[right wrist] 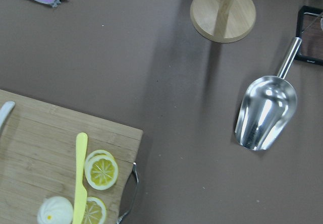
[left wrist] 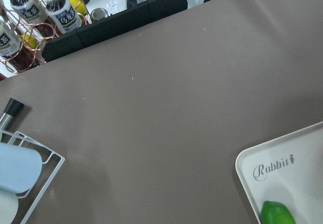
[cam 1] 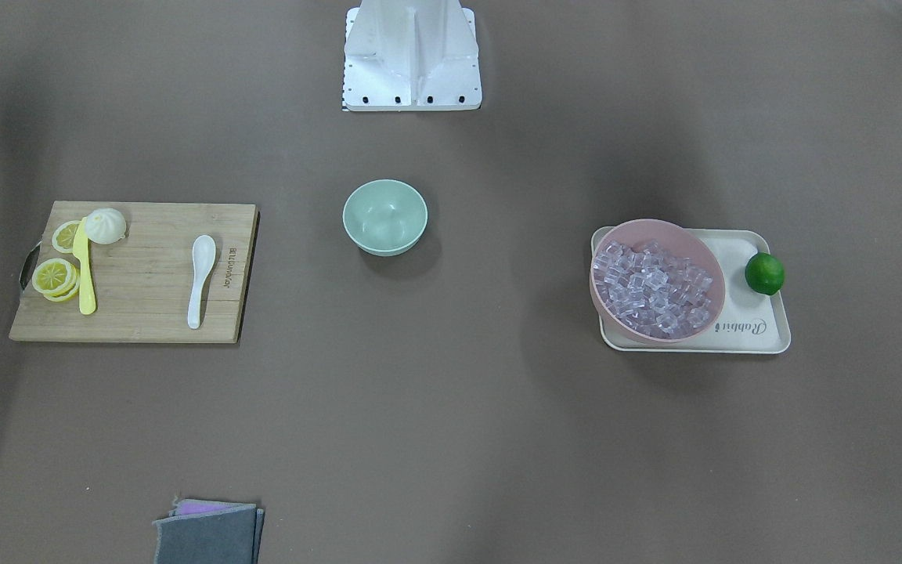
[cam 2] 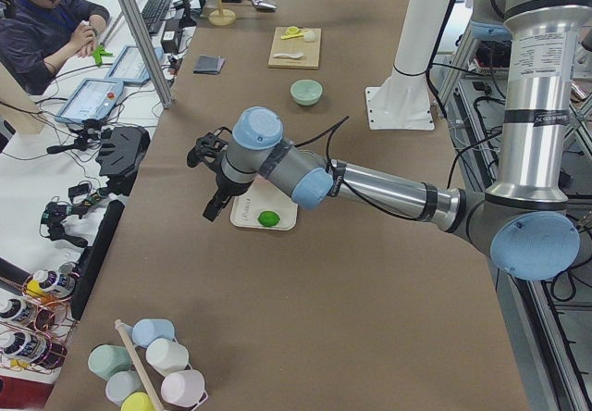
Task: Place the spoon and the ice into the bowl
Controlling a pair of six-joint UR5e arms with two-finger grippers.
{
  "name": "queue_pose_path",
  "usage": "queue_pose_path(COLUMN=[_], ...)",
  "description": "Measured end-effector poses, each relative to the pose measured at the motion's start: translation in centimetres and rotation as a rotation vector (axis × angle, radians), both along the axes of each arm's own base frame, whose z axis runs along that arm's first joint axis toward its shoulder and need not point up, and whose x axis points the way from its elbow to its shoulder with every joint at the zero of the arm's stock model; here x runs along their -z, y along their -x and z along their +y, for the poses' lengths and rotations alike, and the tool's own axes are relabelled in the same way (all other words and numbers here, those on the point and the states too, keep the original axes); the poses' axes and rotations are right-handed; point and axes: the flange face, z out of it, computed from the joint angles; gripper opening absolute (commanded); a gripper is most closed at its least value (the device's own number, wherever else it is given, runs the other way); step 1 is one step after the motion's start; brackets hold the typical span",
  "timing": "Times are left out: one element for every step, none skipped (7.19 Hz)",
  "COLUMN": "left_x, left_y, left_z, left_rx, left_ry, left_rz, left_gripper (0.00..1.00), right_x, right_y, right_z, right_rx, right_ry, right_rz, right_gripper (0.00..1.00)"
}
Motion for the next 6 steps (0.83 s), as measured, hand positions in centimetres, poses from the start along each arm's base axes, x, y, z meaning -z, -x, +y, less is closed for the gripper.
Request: queue_pose_path(left_x=[1.8, 3.7, 5.3, 6.6, 7.7, 8.5], left_y=[-3.9, -7.4, -10.2, -12.9, -16.1, -19.5], left_z=[-1.0, -1.7, -1.9, -1.6, -1.2, -0.7], left_rx=[-0.024, -0.036, -0.039, -0.032, -0.026, -0.023], left_ry=[0.021, 0.053, 0.085, 0.122, 0.152, 0.17], left_rz=[0.038, 0.079, 0.118, 0.166, 0.204, 0.217], left_gripper=[0.99, 0.99, 0.99, 0.99, 0.99, 0.99], right_x=[1.6, 3.4, 5.5, 7.4, 8.9, 10.0], right_y=[2.9, 6.2, 10.0, 13.8, 17.1, 20.0], right_z=[-1.4, -2.6, -3.8, -4.4, -4.4, -4.2], right_rx=[-0.005, -0.019, -0.046, -0.076, -0.103, -0.128], right_ry=[0.029, 0.058, 0.083, 0.105, 0.122, 0.132], right_rz=[-0.015, -0.02, -0.017, -0.017, -0.016, -0.014], right_gripper=[1.0, 1.0, 1.0, 1.0, 1.0, 1.0])
